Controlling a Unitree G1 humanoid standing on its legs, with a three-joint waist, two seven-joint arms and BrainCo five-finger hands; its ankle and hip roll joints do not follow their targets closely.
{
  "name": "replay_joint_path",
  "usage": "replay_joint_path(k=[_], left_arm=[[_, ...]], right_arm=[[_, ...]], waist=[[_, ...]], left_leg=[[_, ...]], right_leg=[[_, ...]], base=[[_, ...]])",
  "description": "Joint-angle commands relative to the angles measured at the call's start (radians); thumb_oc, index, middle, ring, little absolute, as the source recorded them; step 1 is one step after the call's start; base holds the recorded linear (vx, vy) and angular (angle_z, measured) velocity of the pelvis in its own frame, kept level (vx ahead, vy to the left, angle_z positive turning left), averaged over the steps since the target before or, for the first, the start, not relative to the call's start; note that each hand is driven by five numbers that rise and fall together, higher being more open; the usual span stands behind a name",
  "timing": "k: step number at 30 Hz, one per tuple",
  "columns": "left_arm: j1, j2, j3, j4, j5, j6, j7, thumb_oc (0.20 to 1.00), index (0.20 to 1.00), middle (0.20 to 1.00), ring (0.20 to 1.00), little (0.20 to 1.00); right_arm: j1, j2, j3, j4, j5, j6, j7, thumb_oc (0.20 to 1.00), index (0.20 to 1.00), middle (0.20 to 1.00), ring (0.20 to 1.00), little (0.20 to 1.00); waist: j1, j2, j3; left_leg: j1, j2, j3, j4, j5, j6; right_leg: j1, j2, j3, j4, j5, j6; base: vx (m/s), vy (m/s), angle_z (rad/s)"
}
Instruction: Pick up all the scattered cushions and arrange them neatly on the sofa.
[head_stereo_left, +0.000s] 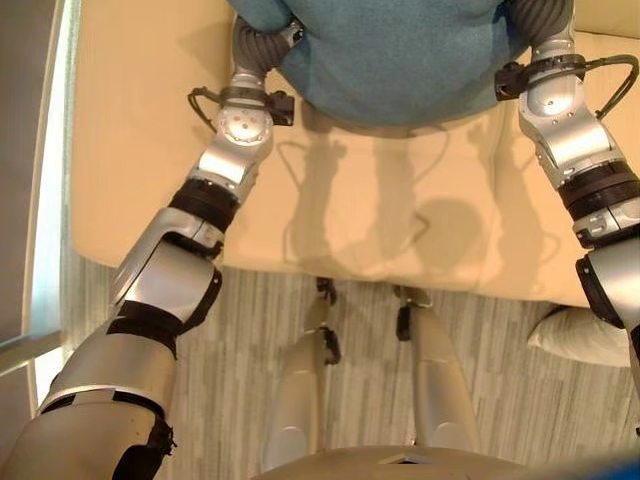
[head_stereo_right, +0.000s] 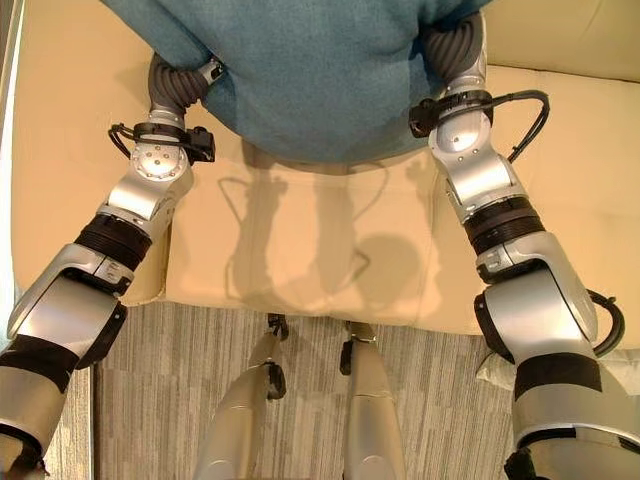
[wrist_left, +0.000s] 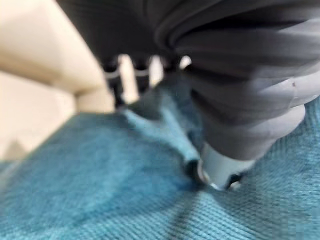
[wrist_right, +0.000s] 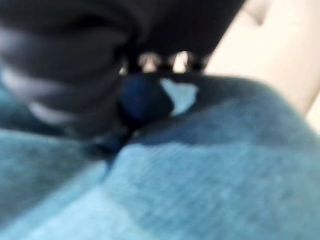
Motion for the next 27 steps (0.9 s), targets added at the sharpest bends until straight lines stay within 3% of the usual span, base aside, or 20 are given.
replay_joint_path(k=[1, 14, 21, 27], left_arm=[[-0.240, -0.023, -0.068, 0.099, 0.058, -0.039, -0.024, 1.000, 1.000, 1.000, 1.000, 1.000], [-0.390, 0.040, -0.163, 0.159, 0.062, -0.030, -0.022, 1.000, 1.000, 1.000, 1.000, 1.000], [-0.379, 0.083, -0.134, 0.192, 0.042, -0.018, -0.007, 1.000, 1.000, 1.000, 1.000, 1.000], [-0.330, 0.164, -0.072, 0.205, -0.034, -0.023, -0.012, 1.000, 1.000, 1.000, 1.000, 1.000]], right_arm=[[-0.160, 0.053, 0.134, 0.099, -0.055, -0.023, 0.021, 1.000, 1.000, 1.000, 1.000, 1.000], [-0.295, -0.015, 0.252, 0.272, -0.099, 0.040, 0.008, 1.000, 1.000, 1.000, 1.000, 1.000], [-0.302, -0.076, 0.212, 0.310, -0.103, 0.073, -0.049, 1.000, 1.000, 1.000, 1.000, 1.000], [-0.247, -0.155, 0.136, 0.296, -0.007, 0.063, -0.067, 1.000, 1.000, 1.000, 1.000, 1.000]], waist=[[-0.003, -0.023, -0.012], [0.005, -0.022, -0.062], [0.006, -0.027, -0.078], [-0.002, -0.034, -0.109]], left_leg=[[0.014, 0.056, -0.018, 0.055, -0.085, -0.108], [0.005, 0.057, -0.034, -0.010, -0.050, -0.117], [0.030, 0.053, -0.029, -0.016, -0.029, -0.114], [0.083, 0.053, -0.028, -0.033, -0.036, -0.117]], right_leg=[[0.117, -0.017, 0.021, -0.237, 0.074, 0.136], [0.108, 0.004, 0.015, -0.300, 0.106, 0.148], [0.139, 0.004, 0.002, -0.322, 0.131, 0.140], [0.194, 0.008, -0.003, -0.347, 0.131, 0.140]], base=[[0.00, 0.000, 0.00], [0.00, 0.000, 0.00], [-0.03, 0.000, 0.00], [0.01, 0.001, 0.00]])
